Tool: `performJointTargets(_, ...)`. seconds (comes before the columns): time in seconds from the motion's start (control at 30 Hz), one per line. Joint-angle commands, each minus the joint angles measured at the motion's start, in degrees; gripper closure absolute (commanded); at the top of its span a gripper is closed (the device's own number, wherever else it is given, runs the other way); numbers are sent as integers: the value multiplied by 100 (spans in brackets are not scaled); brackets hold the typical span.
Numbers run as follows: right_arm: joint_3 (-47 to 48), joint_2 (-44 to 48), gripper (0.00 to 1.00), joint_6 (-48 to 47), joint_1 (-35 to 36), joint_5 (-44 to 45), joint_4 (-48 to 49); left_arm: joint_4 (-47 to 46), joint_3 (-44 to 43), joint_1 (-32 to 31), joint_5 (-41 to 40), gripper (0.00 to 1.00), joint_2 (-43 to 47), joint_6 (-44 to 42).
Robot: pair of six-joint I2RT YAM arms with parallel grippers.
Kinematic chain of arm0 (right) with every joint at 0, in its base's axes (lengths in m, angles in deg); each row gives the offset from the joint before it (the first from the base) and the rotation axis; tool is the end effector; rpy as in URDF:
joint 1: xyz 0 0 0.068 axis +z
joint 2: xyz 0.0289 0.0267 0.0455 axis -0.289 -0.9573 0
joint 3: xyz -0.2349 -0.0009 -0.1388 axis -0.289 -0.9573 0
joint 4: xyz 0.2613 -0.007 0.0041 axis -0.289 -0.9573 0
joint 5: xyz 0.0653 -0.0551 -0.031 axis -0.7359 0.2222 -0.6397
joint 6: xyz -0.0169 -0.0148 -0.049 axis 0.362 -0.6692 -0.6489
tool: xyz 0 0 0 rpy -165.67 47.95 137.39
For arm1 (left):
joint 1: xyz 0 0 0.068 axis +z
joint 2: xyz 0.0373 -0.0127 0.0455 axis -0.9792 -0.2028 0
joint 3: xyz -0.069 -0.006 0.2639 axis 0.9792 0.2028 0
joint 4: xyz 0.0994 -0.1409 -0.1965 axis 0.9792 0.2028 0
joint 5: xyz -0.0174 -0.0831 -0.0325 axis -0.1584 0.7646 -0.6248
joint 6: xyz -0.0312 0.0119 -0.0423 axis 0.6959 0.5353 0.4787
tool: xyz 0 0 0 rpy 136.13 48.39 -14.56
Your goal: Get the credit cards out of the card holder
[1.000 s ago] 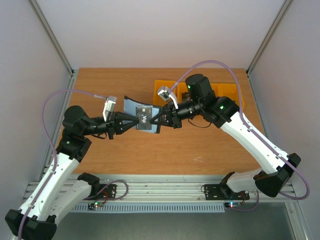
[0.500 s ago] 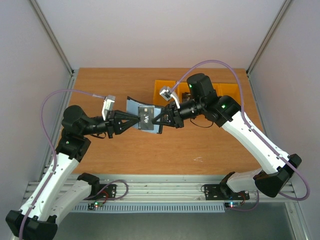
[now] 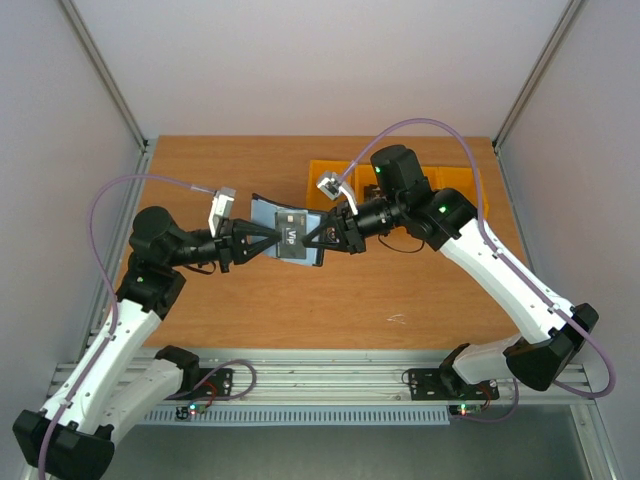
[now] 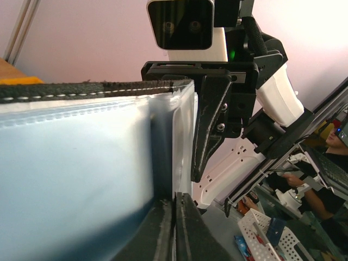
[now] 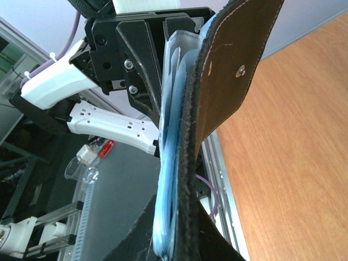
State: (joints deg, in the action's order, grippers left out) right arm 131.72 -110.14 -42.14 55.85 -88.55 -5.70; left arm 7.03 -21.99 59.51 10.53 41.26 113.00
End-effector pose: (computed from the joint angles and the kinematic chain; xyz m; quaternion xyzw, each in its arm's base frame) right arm 0.1967 0.1978 0.4158 -0.5852 0.5610 0.4728 0.3453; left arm 0.1569 -0.0868 0.3670 0.2885 0.6303 -0.6045 0.3926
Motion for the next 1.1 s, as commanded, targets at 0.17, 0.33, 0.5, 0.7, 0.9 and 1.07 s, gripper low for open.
performJointTargets(0.17, 96, 136, 89, -176, -18, -7, -20, 14, -130, -44, -185, 100, 101, -95)
performJointTargets(0.33, -292, 421, 95, -134, -269, 85, -22, 185, -120, 67, -286, 100, 229, -190)
performJointTargets(0.5, -415, 562, 96, -133, -421, 84, -163, 550, -134, 225, -478, 100, 302, -435)
performJointTargets(0.7, -606, 621, 99, -100, -617, 756, -399, 1370, -172, 388, -817, 100, 417, -817)
performJointTargets(0.9, -876, -442, 99, 547, -802, 1366, -744, 2307, -215, 490, -3355, 100, 714, -1676)
performJointTargets(1.07, -572, -1563, 99, 843, -149, 1371, -305, 2308, -122, 490, -4039, 100, 832, -1807)
